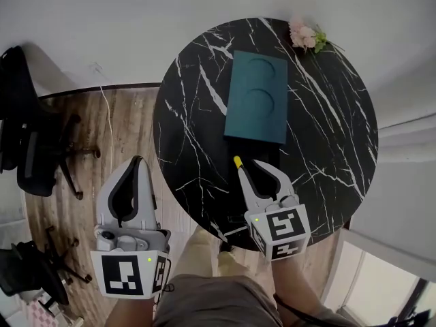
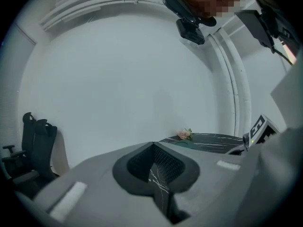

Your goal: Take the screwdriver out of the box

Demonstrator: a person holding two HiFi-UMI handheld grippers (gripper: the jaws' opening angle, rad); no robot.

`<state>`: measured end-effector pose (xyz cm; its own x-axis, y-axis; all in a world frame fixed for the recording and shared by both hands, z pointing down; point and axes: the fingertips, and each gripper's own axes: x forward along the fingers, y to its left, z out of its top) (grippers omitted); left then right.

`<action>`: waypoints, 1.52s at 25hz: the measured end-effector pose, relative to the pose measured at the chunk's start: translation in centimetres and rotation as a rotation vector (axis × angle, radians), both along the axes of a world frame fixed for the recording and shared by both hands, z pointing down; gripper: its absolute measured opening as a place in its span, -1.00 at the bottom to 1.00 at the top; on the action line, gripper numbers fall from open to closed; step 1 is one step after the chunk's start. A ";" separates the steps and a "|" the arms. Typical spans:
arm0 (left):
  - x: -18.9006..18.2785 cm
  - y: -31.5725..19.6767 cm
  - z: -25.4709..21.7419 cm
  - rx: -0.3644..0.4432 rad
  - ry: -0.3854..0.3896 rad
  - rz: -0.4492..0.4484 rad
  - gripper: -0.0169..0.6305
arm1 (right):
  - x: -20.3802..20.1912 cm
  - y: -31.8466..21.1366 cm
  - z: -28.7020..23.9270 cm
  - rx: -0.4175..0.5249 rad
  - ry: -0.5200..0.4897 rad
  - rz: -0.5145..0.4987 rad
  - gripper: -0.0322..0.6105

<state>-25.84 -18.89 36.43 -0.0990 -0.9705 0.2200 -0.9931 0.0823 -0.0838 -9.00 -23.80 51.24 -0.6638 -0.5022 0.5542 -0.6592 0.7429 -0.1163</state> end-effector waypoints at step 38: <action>-3.0 -1.3 3.3 -0.059 0.039 -0.018 -0.95 | -0.4 0.2 8.1 -0.188 0.232 0.015 -0.59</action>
